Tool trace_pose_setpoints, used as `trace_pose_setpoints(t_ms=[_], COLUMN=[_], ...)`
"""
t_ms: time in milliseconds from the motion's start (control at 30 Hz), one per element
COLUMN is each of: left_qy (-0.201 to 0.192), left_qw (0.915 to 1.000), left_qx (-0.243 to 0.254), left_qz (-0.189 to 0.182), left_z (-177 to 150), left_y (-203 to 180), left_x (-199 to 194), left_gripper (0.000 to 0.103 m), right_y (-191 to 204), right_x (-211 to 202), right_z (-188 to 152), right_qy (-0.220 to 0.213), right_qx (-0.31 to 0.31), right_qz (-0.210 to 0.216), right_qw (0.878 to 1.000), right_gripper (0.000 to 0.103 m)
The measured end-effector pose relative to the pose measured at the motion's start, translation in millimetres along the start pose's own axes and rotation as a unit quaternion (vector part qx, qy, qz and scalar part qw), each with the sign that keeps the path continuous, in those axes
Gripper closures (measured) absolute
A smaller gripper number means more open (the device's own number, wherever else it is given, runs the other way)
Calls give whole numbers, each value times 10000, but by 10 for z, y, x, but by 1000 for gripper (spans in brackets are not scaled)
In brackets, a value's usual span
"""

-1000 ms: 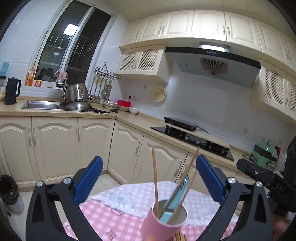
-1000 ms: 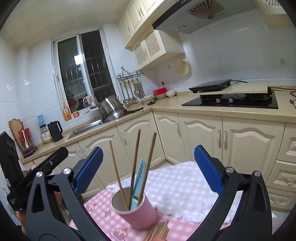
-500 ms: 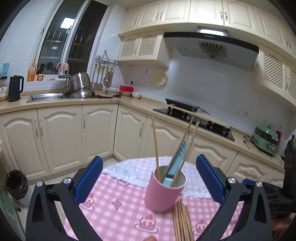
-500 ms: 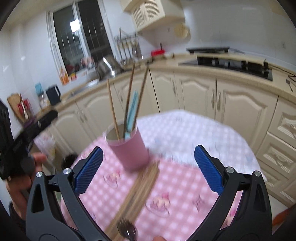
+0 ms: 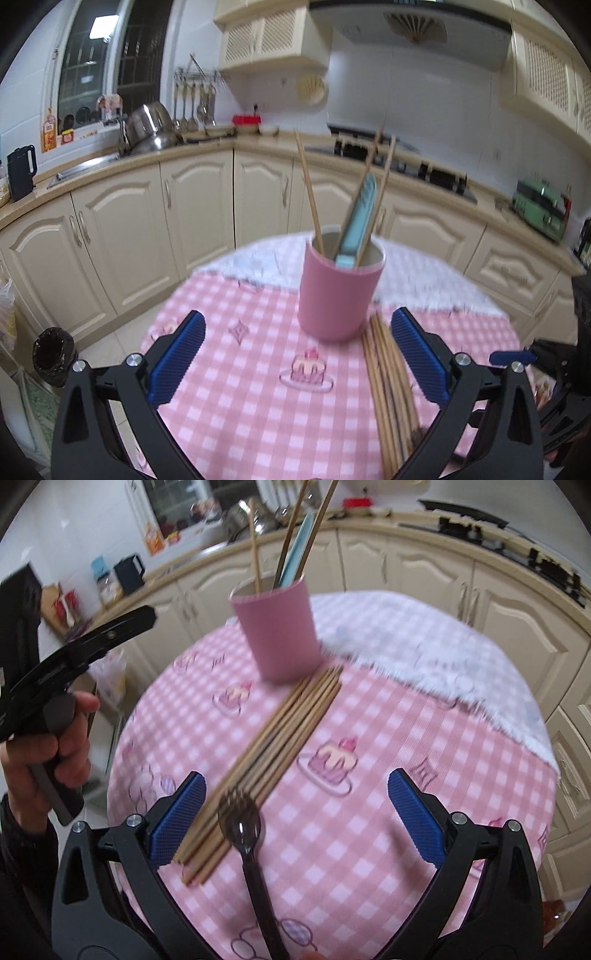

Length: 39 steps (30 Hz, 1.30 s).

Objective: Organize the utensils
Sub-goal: 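Grasp the black spork with the right tool while the left tool returns to the chopsticks, then grasp a chopstick with the left tool while the right tool holds the spork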

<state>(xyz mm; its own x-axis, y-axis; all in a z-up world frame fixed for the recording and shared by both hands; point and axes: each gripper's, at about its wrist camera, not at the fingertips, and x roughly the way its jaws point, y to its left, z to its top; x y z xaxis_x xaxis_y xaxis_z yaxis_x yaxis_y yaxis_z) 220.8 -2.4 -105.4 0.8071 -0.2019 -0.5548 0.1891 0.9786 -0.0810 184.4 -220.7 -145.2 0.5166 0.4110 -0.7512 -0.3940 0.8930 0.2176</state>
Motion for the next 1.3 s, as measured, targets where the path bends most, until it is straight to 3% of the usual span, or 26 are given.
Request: trace_pose_setpoints(t_ms=[200, 367, 500, 667, 733, 1200, 1300], left_qy=[583, 870, 986, 1187, 1271, 1994, 2033], left_qw=[9980, 9958, 9942, 9915, 9903, 9750, 9750], left_qx=[233, 282, 417, 540, 568, 981, 901], left_qz=[-20, -76, -52, -3, 20, 5, -22], left_z=[-238, -368, -420, -482, -495, -615, -613], left_y=[-74, -89, -159, -212, -224, -452, -441], left_x=[196, 289, 321, 399, 438, 854, 906], left_gripper=[5, 5, 5, 5, 5, 5, 5], right_y=[162, 217, 259, 292, 240, -18, -34], right_x=[158, 245, 265, 327, 330, 371, 379], right_z=[-146, -222, -250, -287, -255, -81, -75], right_qy=[511, 838, 954, 1037, 998, 692, 675], right_qx=[-577, -908, -1090, -1332, -1206, -573, -545], right_qz=[170, 118, 156, -90, -112, -164, -123], right_qw=[9969, 9923, 9893, 9856, 9876, 9958, 9962], right_gripper=[6, 27, 35, 70, 80, 81, 81])
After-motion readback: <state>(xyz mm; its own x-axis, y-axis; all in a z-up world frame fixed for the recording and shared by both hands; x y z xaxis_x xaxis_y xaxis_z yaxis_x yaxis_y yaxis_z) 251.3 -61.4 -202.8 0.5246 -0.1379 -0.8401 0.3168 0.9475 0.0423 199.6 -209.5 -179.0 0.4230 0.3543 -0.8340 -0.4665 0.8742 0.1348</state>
